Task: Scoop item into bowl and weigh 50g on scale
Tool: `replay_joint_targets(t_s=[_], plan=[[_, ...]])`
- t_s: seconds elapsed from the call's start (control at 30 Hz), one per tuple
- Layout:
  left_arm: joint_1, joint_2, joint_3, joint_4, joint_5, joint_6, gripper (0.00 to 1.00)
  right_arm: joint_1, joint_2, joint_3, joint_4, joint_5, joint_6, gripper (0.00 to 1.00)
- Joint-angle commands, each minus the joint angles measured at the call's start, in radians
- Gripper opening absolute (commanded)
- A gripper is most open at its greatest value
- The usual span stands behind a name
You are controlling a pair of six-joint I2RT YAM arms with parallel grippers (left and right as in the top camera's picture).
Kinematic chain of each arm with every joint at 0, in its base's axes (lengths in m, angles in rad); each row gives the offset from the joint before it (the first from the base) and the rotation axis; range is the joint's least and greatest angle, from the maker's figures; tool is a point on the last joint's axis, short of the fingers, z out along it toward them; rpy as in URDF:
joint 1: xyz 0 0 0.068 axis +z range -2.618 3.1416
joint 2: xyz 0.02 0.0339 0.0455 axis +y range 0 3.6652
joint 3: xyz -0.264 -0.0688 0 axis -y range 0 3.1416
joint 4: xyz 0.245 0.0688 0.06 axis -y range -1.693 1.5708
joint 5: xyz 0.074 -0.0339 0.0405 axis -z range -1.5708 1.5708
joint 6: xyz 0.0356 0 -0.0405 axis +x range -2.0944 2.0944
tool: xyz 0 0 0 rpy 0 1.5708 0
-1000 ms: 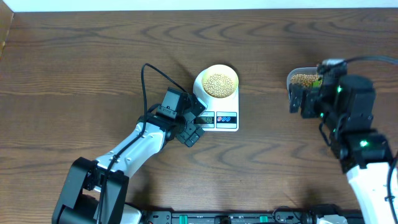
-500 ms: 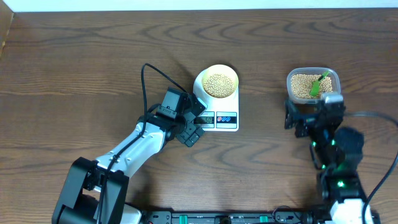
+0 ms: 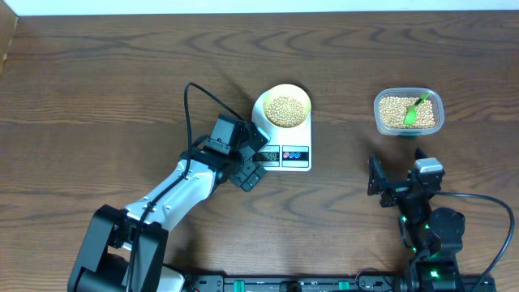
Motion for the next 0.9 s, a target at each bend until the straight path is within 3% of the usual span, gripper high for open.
replay_joint_targets(t_s=[0.0,0.23,0.87], plan=[[0.003,0.012,-0.001,-0.002,-0.009,0.018,0.98,-0.007,-0.075,-0.001,-0.082,-0.003,0.032,0.99],[0.003,0.012,-0.001,-0.002,-0.009,0.018,0.98,-0.007,-0.188,-0.001,-0.286,-0.002,0.035,0.99],[0.003,0.012,-0.001,-0.002,-0.009,0.018,0.98,0.090,-0.221,-0.001,-0.285,0.001,0.035,0.99]])
